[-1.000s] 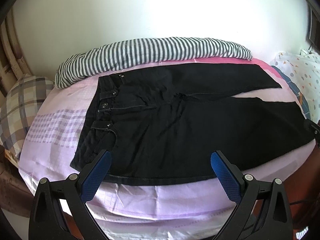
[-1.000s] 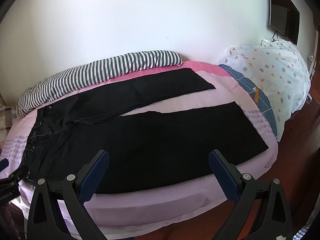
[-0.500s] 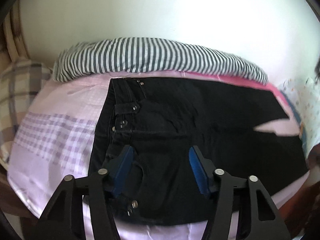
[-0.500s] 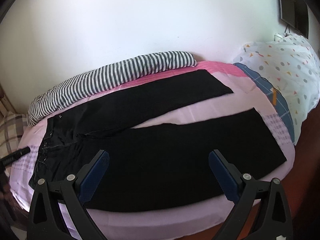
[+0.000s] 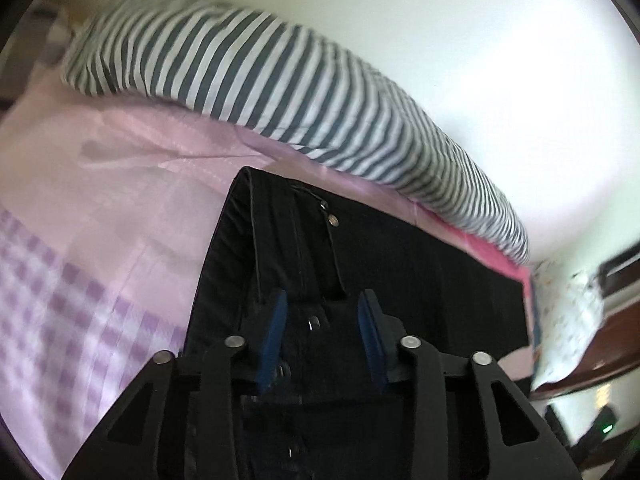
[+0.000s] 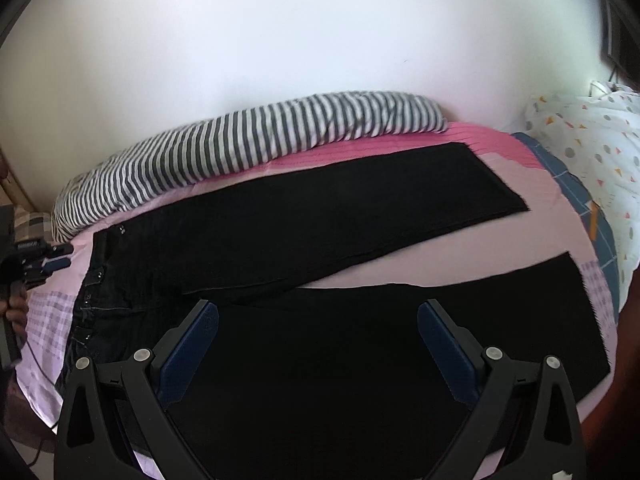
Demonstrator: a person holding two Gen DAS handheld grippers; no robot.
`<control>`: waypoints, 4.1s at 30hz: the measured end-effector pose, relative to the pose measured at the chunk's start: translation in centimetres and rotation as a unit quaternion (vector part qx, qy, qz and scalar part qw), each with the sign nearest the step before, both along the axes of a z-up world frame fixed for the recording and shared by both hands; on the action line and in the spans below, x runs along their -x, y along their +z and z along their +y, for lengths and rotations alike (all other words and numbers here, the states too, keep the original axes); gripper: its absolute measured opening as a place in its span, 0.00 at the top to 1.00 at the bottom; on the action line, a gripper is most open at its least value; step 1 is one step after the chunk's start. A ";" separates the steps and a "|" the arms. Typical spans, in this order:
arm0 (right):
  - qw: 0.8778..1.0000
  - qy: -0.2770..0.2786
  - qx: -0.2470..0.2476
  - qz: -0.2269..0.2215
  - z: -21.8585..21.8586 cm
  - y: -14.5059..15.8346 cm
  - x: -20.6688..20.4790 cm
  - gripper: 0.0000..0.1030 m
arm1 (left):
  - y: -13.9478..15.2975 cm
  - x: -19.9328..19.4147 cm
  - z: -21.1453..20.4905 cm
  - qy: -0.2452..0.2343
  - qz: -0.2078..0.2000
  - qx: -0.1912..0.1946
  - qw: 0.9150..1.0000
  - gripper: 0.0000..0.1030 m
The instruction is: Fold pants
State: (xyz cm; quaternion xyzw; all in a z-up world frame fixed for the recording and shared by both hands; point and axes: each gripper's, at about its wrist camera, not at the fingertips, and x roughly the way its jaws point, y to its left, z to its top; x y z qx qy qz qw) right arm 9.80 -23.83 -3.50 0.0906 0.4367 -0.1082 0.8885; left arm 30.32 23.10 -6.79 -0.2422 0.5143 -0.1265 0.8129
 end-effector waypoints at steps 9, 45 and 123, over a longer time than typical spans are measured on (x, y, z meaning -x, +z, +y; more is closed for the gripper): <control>1.000 0.010 0.005 0.029 1.0 -2.6 -5.0 0.05 | -4.1 -4.7 3.2 0.027 0.042 0.047 0.998 0.67; 0.899 0.411 -0.027 0.146 4.2 -6.7 -30.2 0.08 | 1.3 -3.0 1.5 -0.004 -0.144 0.108 0.984 0.93; 0.930 0.327 -0.001 0.169 6.4 -6.2 -2.4 0.95 | 0.4 17.4 0.9 -0.161 -0.060 -0.114 0.979 0.90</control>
